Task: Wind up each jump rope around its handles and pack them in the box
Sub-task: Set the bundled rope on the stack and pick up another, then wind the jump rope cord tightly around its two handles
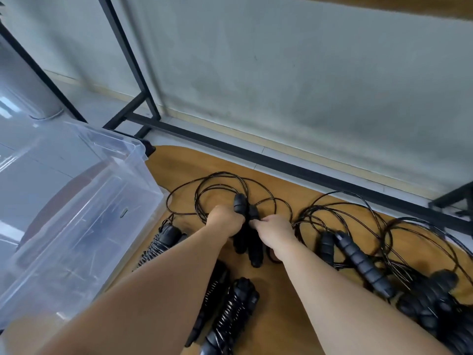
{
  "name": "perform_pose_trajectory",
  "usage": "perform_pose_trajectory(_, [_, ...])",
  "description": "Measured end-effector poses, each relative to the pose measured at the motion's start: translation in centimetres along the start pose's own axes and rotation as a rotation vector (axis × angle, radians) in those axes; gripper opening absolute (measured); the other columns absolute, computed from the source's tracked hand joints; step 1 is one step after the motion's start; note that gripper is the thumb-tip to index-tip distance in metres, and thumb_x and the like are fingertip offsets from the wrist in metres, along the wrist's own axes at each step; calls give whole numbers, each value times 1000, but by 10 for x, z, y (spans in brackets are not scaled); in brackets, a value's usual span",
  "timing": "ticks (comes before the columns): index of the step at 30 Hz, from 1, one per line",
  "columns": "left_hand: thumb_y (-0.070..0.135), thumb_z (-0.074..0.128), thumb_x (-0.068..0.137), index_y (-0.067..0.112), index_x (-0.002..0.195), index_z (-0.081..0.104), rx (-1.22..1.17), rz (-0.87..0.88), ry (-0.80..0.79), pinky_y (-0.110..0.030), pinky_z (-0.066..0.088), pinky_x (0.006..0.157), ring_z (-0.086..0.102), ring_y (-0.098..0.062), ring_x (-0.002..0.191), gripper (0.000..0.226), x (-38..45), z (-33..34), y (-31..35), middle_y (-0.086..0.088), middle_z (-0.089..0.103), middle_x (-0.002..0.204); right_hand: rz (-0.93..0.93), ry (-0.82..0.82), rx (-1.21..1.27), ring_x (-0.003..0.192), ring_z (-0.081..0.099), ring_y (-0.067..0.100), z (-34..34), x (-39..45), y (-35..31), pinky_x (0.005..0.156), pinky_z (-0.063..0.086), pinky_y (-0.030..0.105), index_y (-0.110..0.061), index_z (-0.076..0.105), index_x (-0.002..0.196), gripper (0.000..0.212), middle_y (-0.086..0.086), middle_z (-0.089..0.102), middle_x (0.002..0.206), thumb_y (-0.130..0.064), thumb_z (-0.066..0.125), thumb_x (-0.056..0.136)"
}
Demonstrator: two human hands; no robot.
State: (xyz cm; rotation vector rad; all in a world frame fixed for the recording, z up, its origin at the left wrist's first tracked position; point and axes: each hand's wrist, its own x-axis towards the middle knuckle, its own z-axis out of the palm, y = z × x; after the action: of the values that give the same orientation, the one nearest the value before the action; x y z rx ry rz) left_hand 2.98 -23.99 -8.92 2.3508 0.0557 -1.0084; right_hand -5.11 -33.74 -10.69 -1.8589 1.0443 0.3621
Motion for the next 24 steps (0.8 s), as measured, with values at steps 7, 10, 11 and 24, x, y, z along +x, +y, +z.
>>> perform_pose_trajectory(7, [31,62,89,8,102,64,-388,7,-50,-33,48,66,57,-23,76,27,-49,-21,1,-8,63,88,116,-23,531,72,59,23,-15,-52,-9,67,47,34,-4,66,85,36,9,65,78,-39,68,79])
perform_pose_trajectory(10, [36,61,86,11,101,64,-453,38,-91,-32,44,67,56,-25,78,30,-82,-41,5,-8,62,86,154,-12,784,79,63,24,-28,-82,-18,73,53,35,-7,65,94,21,11,67,85,-25,70,86])
perform_pose_trajectory(11, [36,61,84,11,101,64,-467,43,-115,-33,44,67,56,-26,78,30,-93,-47,5,-8,62,86,157,-13,866,83,64,25,-32,-92,-21,78,55,37,-7,64,97,21,13,67,89,-23,70,86])
perform_pose_trajectory(24, [38,50,100,15,111,67,-548,389,-329,-36,55,74,69,-26,84,31,-235,-143,35,-8,75,90,-127,-28,1205,63,61,16,-90,-253,-96,64,53,31,-1,65,97,11,7,65,68,-11,61,95])
